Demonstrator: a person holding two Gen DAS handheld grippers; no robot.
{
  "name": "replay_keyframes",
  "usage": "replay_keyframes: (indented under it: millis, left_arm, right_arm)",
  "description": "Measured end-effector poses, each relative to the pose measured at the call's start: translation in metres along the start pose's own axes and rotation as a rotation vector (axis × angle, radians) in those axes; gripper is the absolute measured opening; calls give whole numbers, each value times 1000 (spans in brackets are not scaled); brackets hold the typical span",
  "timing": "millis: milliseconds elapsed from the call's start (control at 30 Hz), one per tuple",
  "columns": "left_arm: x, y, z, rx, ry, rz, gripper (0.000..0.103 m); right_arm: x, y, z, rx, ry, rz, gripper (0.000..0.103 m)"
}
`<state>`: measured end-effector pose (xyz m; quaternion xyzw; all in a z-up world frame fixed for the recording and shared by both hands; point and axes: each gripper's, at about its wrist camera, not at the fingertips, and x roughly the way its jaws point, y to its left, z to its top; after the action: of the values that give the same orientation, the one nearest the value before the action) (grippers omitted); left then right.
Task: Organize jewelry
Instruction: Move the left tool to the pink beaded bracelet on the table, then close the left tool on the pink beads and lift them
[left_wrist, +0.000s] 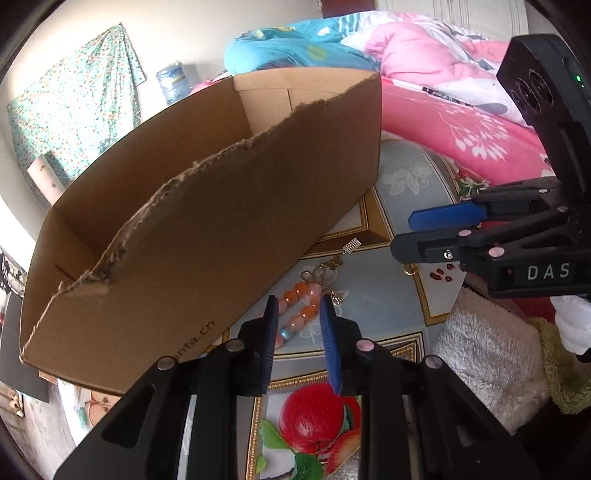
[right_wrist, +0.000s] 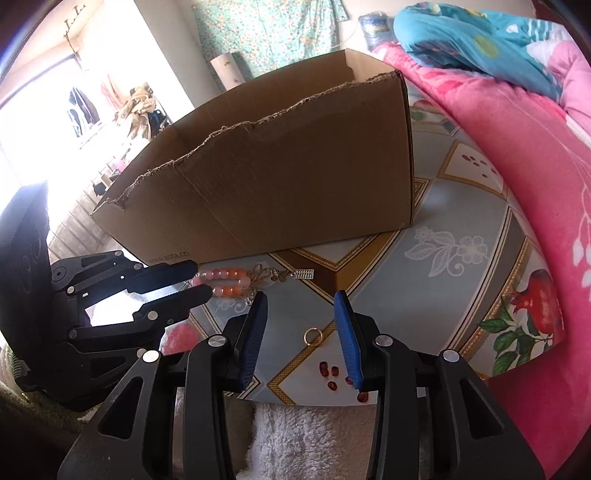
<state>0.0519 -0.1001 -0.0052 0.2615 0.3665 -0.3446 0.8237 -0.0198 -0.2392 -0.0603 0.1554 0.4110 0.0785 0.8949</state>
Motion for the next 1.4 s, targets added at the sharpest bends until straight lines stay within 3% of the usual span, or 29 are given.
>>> replay_keyframes:
  millis: [267, 433, 500, 767, 1000, 1400]
  left_arm:
    - [19, -4, 9, 108, 80, -18, 22]
    - [28, -4, 12, 139, 101, -29, 9]
    - [29, -3, 13, 147, 98, -36, 9]
    - [18, 3, 19, 167, 46, -39, 8]
    - [-2, 10, 28, 155, -24, 6, 8]
    - [-52, 29, 26, 31, -105, 53, 8]
  right_arm:
    - [6, -9, 1, 33, 13, 22, 37]
    - [7, -19, 2, 45, 14, 28, 37]
    - [8, -15, -1, 50, 16, 28, 37]
    - [7, -21, -2, 64, 17, 26, 37]
    - [5, -17, -3, 64, 18, 24, 37]
    - [-1, -8, -5, 43, 5, 26, 37]
